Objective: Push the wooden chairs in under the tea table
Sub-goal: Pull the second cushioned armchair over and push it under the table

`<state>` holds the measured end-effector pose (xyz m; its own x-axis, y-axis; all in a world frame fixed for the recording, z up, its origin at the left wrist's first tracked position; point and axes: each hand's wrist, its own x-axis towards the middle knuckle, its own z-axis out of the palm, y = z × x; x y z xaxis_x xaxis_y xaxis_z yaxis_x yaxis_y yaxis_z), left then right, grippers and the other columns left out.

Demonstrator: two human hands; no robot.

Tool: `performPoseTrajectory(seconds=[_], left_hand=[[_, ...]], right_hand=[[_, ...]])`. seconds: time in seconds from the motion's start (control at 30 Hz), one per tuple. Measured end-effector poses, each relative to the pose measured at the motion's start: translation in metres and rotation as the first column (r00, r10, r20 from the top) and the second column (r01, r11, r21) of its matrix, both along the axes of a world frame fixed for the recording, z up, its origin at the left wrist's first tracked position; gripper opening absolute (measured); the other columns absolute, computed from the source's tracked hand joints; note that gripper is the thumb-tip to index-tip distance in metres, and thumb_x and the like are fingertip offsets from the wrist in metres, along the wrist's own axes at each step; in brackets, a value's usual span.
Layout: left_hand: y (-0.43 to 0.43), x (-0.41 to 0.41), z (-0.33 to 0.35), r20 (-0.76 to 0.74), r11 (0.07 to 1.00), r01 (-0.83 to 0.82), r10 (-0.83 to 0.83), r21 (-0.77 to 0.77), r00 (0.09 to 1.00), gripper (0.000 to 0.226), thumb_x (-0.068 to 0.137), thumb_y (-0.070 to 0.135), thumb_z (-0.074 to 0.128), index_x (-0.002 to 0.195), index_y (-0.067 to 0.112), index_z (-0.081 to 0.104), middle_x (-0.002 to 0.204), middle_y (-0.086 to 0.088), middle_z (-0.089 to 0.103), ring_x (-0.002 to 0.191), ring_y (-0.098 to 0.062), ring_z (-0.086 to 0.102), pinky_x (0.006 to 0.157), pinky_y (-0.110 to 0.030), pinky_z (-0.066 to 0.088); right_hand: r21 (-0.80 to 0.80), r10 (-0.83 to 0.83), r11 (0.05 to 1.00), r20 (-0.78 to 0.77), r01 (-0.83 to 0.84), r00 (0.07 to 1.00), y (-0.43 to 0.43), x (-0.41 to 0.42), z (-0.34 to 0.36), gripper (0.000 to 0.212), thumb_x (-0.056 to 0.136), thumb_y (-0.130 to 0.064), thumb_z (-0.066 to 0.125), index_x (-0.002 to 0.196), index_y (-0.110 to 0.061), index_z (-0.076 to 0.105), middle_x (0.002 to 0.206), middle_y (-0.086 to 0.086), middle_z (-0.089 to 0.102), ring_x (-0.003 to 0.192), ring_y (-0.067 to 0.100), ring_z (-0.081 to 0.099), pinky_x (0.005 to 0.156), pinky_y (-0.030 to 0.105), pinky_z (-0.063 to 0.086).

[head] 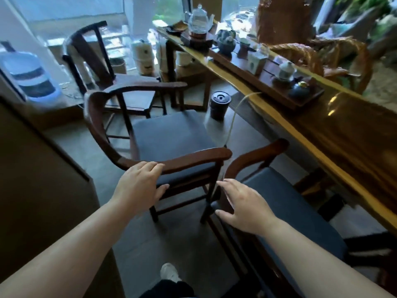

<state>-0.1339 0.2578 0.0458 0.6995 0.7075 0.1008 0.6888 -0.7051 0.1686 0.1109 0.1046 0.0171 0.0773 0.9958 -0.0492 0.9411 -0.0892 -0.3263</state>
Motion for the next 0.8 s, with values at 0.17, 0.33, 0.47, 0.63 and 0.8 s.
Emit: performPoseTrajectory(seconds=[0.17,0.33,0.47,0.63,0.8], left_hand=[[0.057,-0.022,-0.009,-0.094,1.000,0.011,-0.013,-0.021,0.996,0.055,0.082,0.041,0.065,0.126,0.011,0.051,0.122,-0.008,0.061,0.114,-0.028,0.052,0.100,-0.041,0.041],[0.091,-0.039,-0.015,-0.182,0.999,0.031,-0.037,-0.036,0.983,0.054,0.083,0.044,0.061,0.126,0.015,0.049,0.124,-0.006,0.058,0.117,-0.026,0.048,0.102,-0.040,0.037],[0.117,-0.048,-0.023,-0.242,0.998,0.035,-0.045,-0.043,0.969,0.057,0.082,0.047,0.059,0.128,0.016,0.047,0.126,-0.005,0.057,0.119,-0.026,0.047,0.102,-0.040,0.037],[0.149,-0.052,-0.035,-0.325,0.996,0.050,-0.069,-0.069,0.943,0.059,0.081,0.051,0.058,0.128,0.019,0.044,0.128,-0.004,0.054,0.121,-0.025,0.044,0.104,-0.042,0.034],[0.193,-0.052,-0.045,-0.439,0.993,0.089,-0.114,-0.076,0.891,0.066,0.077,0.057,0.058,0.131,0.022,0.041,0.132,-0.004,0.052,0.125,-0.026,0.040,0.107,-0.047,0.031]], right_hand=[[-0.055,0.053,0.997,-0.033,-0.055,0.998,0.065,-0.019,-0.014,0.073,0.082,-0.055,0.064,0.143,-0.028,0.033,0.149,-0.003,0.039,0.132,0.017,0.039,0.106,0.038,0.038],[-0.124,0.115,0.985,-0.044,-0.120,0.992,0.108,-0.034,-0.028,0.073,0.081,-0.056,0.064,0.142,-0.028,0.033,0.146,-0.003,0.041,0.129,0.019,0.041,0.103,0.038,0.039],[-0.181,0.192,0.963,-0.049,-0.198,0.980,0.146,-0.041,-0.037,0.075,0.081,-0.053,0.067,0.142,-0.025,0.034,0.145,0.000,0.042,0.128,0.022,0.043,0.102,0.040,0.041],[-0.208,0.253,0.943,-0.065,-0.261,0.965,0.196,-0.049,-0.052,0.076,0.078,-0.053,0.068,0.141,-0.023,0.037,0.143,0.003,0.044,0.125,0.025,0.044,0.100,0.043,0.043],[-0.271,0.288,0.915,-0.079,-0.299,0.954,0.247,-0.044,-0.079,0.078,0.073,-0.056,0.069,0.137,-0.025,0.039,0.136,0.001,0.047,0.120,0.025,0.047,0.097,0.042,0.042]])
